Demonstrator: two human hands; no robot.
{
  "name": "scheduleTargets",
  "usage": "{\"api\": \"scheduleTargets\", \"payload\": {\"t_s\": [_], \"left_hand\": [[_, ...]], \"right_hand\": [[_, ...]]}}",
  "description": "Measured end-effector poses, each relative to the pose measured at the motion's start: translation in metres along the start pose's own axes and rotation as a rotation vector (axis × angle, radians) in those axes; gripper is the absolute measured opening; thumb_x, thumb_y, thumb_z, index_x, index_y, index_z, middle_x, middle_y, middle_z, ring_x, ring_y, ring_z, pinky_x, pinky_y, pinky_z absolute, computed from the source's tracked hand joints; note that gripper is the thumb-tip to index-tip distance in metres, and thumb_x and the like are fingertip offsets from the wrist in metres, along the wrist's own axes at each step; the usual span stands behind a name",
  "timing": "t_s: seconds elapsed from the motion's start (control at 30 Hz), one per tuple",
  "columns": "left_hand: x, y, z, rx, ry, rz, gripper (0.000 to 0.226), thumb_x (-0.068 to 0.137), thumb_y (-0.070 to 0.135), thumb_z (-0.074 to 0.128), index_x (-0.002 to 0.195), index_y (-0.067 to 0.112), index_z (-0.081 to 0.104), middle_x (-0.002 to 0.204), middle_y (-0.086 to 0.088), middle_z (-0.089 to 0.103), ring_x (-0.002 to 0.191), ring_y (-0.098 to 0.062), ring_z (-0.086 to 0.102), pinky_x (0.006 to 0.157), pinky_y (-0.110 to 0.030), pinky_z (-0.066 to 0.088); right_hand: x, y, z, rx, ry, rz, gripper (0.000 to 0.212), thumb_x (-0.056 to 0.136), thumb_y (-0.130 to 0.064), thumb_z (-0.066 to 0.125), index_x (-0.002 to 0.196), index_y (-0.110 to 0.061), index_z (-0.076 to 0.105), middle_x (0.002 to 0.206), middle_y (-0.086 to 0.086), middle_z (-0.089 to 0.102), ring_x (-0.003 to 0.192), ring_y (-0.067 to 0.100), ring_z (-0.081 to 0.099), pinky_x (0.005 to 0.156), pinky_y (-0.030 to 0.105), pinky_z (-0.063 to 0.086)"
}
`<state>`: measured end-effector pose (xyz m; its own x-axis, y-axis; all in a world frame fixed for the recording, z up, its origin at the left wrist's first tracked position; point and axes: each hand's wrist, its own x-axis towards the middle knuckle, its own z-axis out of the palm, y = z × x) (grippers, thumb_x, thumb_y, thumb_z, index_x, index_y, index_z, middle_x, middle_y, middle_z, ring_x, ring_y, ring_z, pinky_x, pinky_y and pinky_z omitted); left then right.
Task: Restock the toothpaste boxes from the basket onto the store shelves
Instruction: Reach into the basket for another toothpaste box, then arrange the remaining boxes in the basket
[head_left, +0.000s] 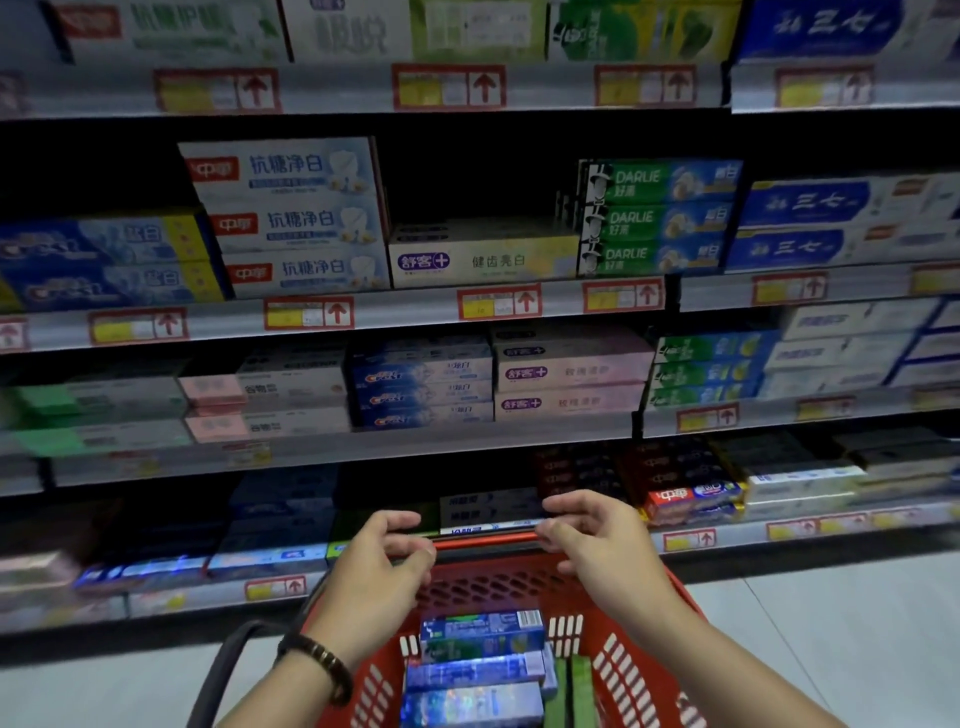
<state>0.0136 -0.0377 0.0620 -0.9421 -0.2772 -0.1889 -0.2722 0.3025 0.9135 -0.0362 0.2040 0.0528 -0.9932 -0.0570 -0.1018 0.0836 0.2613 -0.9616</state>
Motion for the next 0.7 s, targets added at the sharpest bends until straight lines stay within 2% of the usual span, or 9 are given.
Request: {"api": "scheduleTargets", "payload": {"t_s": [0.17, 0.27, 0.43, 0.6, 0.7], "left_hand": [[-0.004, -0.001, 0.003, -0.072, 0.011, 0.004, 0.021, 0.100, 0.015, 0.066, 0.119, 0.024, 0.060, 0.099, -0.002, 0.076, 0.085, -0.017, 0.076, 0.069, -0.033, 0.063], [-0.003, -0.004, 0.004, -0.096, -0.005, -0.007, 0.022, 0.100, 0.013, 0.066, 0.120, 0.022, 0.061, 0.099, -0.003, 0.077, 0.087, -0.021, 0.077, 0.065, -0.031, 0.060], [-0.001, -0.013, 0.006, -0.075, -0.017, -0.018, 0.021, 0.100, 0.014, 0.066, 0.119, 0.023, 0.061, 0.101, -0.004, 0.076, 0.088, -0.021, 0.077, 0.069, -0.033, 0.061], [-0.003, -0.025, 0.010, -0.008, -0.045, -0.005, 0.021, 0.100, 0.013, 0.066, 0.117, 0.023, 0.060, 0.098, -0.001, 0.077, 0.087, -0.020, 0.076, 0.065, -0.030, 0.061], [-0.001, -0.037, 0.012, 0.054, -0.067, -0.024, 0.019, 0.098, 0.017, 0.068, 0.115, 0.023, 0.061, 0.092, 0.000, 0.078, 0.083, -0.020, 0.076, 0.073, -0.039, 0.062]], "right_hand": [[0.000, 0.005, -0.004, 0.054, -0.029, 0.032, 0.014, 0.099, -0.014, 0.072, 0.110, -0.023, 0.072, 0.093, 0.008, 0.080, 0.088, 0.017, 0.079, 0.085, 0.048, 0.064], [-0.005, 0.007, -0.004, 0.063, -0.054, 0.045, 0.014, 0.100, -0.013, 0.071, 0.111, -0.020, 0.072, 0.095, 0.007, 0.081, 0.088, 0.017, 0.079, 0.077, 0.039, 0.064], [-0.011, 0.011, -0.003, 0.076, -0.081, 0.068, 0.013, 0.099, -0.009, 0.071, 0.110, -0.016, 0.073, 0.094, 0.009, 0.081, 0.087, 0.021, 0.080, 0.071, 0.034, 0.060], [-0.018, 0.016, -0.003, 0.075, -0.105, 0.079, 0.011, 0.099, -0.009, 0.071, 0.109, -0.014, 0.073, 0.095, 0.011, 0.081, 0.087, 0.025, 0.079, 0.069, 0.030, 0.059], [-0.020, 0.019, -0.002, 0.061, -0.123, 0.113, 0.011, 0.100, -0.010, 0.070, 0.110, -0.013, 0.073, 0.096, 0.010, 0.081, 0.089, 0.026, 0.079, 0.067, 0.028, 0.059]]}}
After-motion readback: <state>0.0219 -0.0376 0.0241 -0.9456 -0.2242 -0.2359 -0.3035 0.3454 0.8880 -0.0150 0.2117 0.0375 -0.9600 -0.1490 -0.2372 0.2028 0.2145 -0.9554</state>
